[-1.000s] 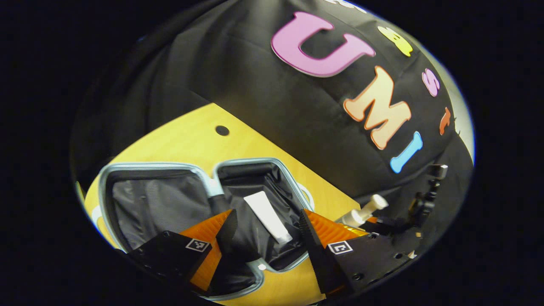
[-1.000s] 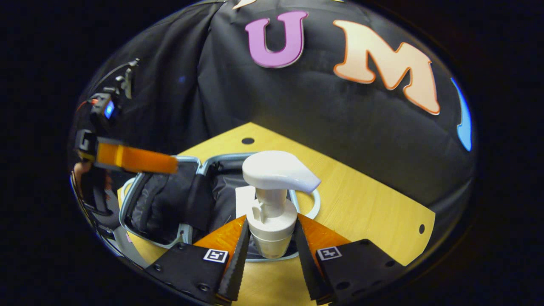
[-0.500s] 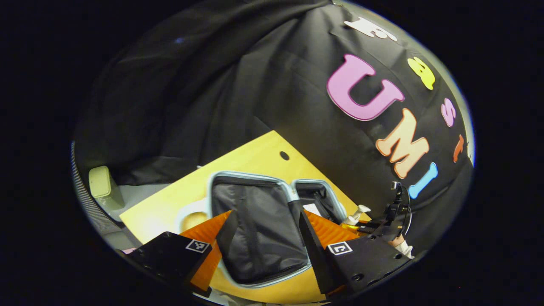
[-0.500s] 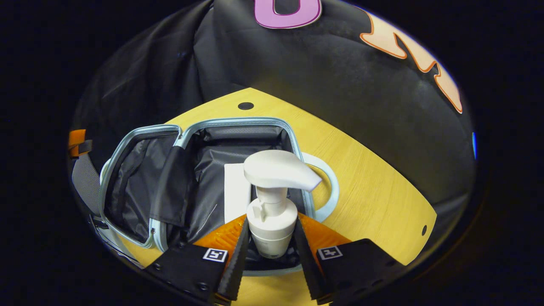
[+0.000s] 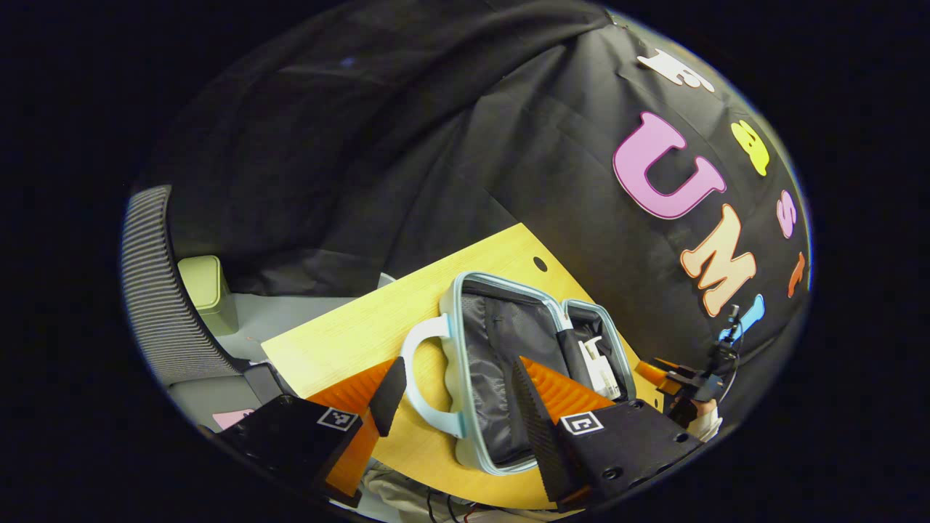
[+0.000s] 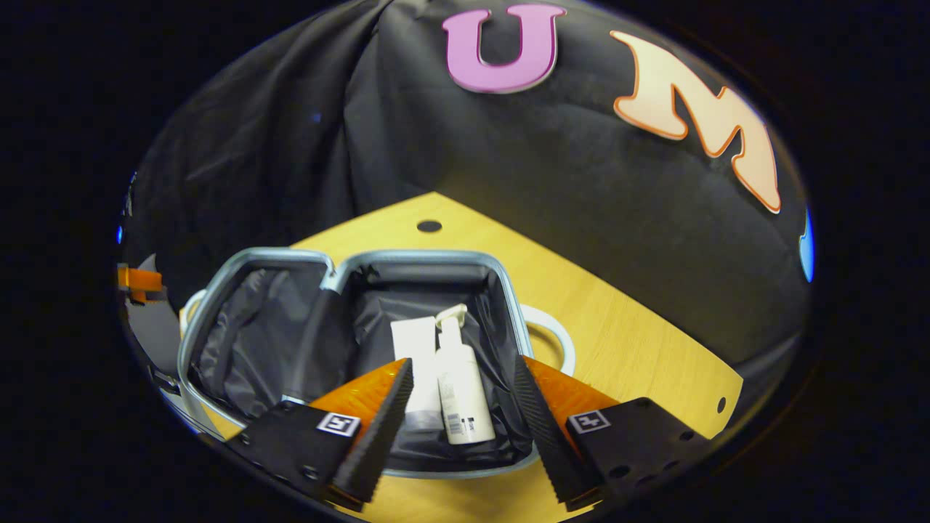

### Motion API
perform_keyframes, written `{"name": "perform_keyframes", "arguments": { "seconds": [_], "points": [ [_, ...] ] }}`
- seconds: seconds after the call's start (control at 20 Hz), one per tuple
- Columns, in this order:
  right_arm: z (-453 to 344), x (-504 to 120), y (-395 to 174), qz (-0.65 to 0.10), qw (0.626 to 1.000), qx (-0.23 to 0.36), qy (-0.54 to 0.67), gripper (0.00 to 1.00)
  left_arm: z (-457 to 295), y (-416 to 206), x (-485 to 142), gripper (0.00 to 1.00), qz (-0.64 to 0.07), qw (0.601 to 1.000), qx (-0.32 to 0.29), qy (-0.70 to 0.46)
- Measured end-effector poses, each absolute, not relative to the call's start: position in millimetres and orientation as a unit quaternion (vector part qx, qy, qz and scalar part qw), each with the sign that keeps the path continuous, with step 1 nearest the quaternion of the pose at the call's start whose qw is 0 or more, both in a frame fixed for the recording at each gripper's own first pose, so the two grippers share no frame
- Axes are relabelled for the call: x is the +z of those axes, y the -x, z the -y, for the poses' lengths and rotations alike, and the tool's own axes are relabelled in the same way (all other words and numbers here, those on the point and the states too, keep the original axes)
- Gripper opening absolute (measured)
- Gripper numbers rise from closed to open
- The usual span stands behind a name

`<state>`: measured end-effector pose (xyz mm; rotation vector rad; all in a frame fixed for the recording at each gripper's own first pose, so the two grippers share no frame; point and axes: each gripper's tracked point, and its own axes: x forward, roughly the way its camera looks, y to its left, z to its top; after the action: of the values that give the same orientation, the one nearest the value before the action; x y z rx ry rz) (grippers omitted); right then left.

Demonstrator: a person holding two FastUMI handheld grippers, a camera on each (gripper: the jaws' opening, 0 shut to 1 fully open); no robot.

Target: First open the suitcase, pack the skin care products into it, and then close the suitcase.

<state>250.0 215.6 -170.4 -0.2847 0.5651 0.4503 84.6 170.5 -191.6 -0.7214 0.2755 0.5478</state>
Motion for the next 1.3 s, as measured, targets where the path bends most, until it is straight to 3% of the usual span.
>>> {"name": "perform_keyframes", "arguments": {
  "seconds": [0.05, 0.1, 0.45, 0.55, 0.6, 0.75, 0.85, 0.9, 1.0, 1.1, 1.15, 1.3],
  "points": [
    [-218.0, -156.2, -248.0, -0.247, 0.934, 0.221, 0.131, 0.98, -173.6, -81.1, -197.0, 0.85, -0.131, 0.889, 0.266, 0.349],
    [-216.8, -138.7, -244.4, -0.22, 0.942, 0.22, 0.124, 1.0, -176.1, -79.6, -201.0, 0.86, -0.131, 0.888, 0.266, 0.353],
    [-173.8, -35.1, -198.7, -0.097, 0.979, 0.179, 0.027, 0.99, -178.3, -83.5, -242.2, 0.86, -0.119, 0.868, 0.255, 0.408],
    [-143.2, -13.8, -186.5, -0.074, 0.986, 0.141, 0.045, 0.99, -175.7, -88.2, -250.2, 0.8, -0.112, 0.863, 0.247, 0.427],
    [-129.4, -4.8, -179.7, -0.065, 0.988, 0.124, 0.057, 0.99, -176.3, -91.7, -255.6, 0.86, -0.108, 0.859, 0.244, 0.436],
    [-98.0, 5.8, -157.4, -0.059, 0.992, 0.087, 0.074, 1.0, -175.8, -101.0, -262.6, 0.81, -0.098, 0.846, 0.239, 0.466],
    [-83.7, 2.9, -145.2, -0.07, 0.992, 0.068, 0.077, 1.0, -168.9, -110.2, -262.4, 0.72, -0.097, 0.846, 0.223, 0.474],
    [-79.5, 3.7, -141.3, -0.07, 0.993, 0.061, 0.076, 1.0, -168.4, -113.9, -264.4, 0.59, -0.102, 0.846, 0.22, 0.475],
    [-72.9, 4.4, -134.1, -0.068, 0.994, 0.053, 0.072, 1.0, -160.8, -122.9, -264.5, 0.53, -0.107, 0.846, 0.204, 0.481],
    [-67.7, 7.0, -127.4, -0.064, 0.994, 0.047, 0.073, 1.0, -165.1, -125.9, -262.0, 0.3, -0.104, 0.841, 0.208, 0.488],
    [-64.6, 9.3, -124.9, -0.063, 0.994, 0.042, 0.075, 0.99, -168.3, -124.7, -260.2, 0.27, -0.1, 0.837, 0.216, 0.493],
    [-54.8, 9.4, -120.0, -0.061, 0.995, 0.03, 0.075, 1.0, -178.3, -122.0, -244.1, 0.05, -0.069, 0.812, 0.233, 0.53]
  ]
}}
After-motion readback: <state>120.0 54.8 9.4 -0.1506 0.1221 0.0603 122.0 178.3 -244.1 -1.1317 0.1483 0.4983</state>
